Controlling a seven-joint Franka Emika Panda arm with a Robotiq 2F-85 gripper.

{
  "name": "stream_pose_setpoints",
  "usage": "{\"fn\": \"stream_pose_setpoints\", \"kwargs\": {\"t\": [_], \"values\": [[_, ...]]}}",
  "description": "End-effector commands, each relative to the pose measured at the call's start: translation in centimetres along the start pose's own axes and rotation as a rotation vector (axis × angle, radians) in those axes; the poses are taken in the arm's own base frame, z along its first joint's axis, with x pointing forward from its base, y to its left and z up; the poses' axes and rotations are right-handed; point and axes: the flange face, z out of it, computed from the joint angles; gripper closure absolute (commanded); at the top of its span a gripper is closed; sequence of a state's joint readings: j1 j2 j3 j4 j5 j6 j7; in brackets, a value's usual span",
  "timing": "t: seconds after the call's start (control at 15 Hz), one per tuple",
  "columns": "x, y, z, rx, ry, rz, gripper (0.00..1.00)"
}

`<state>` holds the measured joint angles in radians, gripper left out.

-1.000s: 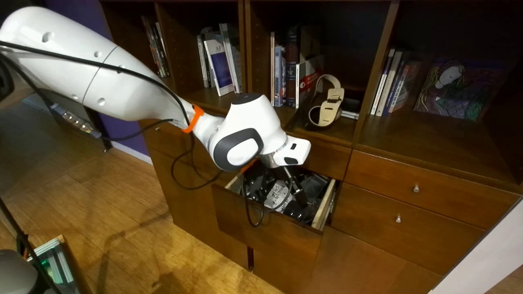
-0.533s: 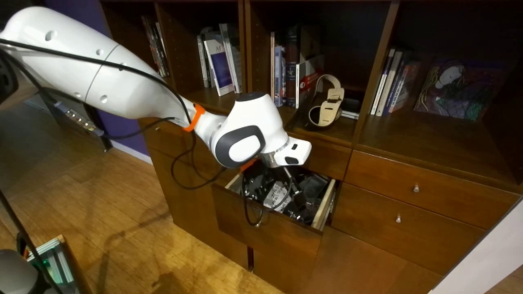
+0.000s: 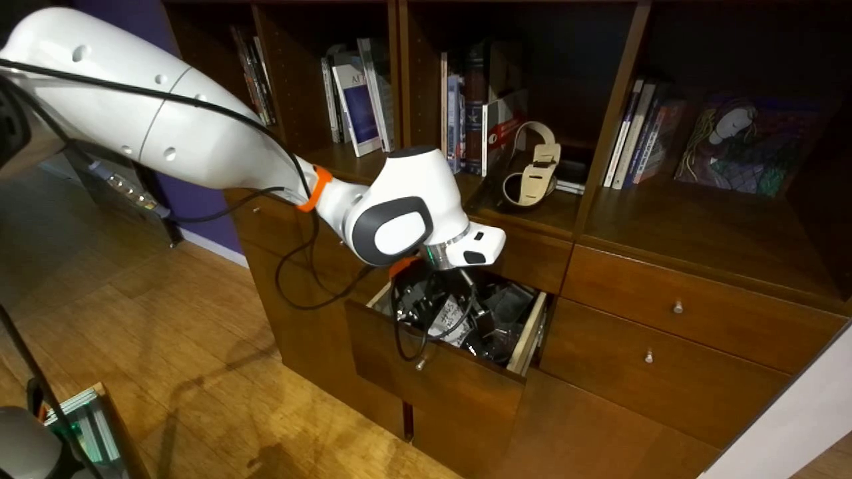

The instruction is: Remove the plastic from the open drawer and put it on the shelf above the open drawer.

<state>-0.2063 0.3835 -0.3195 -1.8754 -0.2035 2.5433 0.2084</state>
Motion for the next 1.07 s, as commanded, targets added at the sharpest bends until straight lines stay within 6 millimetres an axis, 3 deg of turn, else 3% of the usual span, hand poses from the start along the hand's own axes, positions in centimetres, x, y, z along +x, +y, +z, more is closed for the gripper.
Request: {"fn": "stream_pose_setpoints", "kwargs": {"t": [0.0, 0.2, 0.33, 0.47, 0.73, 1.0], "values": [[-0.3, 0.0, 0.0, -0.052, -0.043, 0.004, 0.39], [-0.5, -0.3, 0.2, -0.057, -0.065, 0.001, 0.37], [-0.6, -0.5, 0.2, -0.053, -0.071, -0.001, 0.50], [-0.7, -0.7, 0.3, -0.051, -0.074, -0.006, 0.75], [-0.7, -1.1, -0.1, -0.041, -0.070, -0.008, 0.99], [-0.6, -1.2, -1.0, -0.024, -0.055, -0.004, 1.00]]}}
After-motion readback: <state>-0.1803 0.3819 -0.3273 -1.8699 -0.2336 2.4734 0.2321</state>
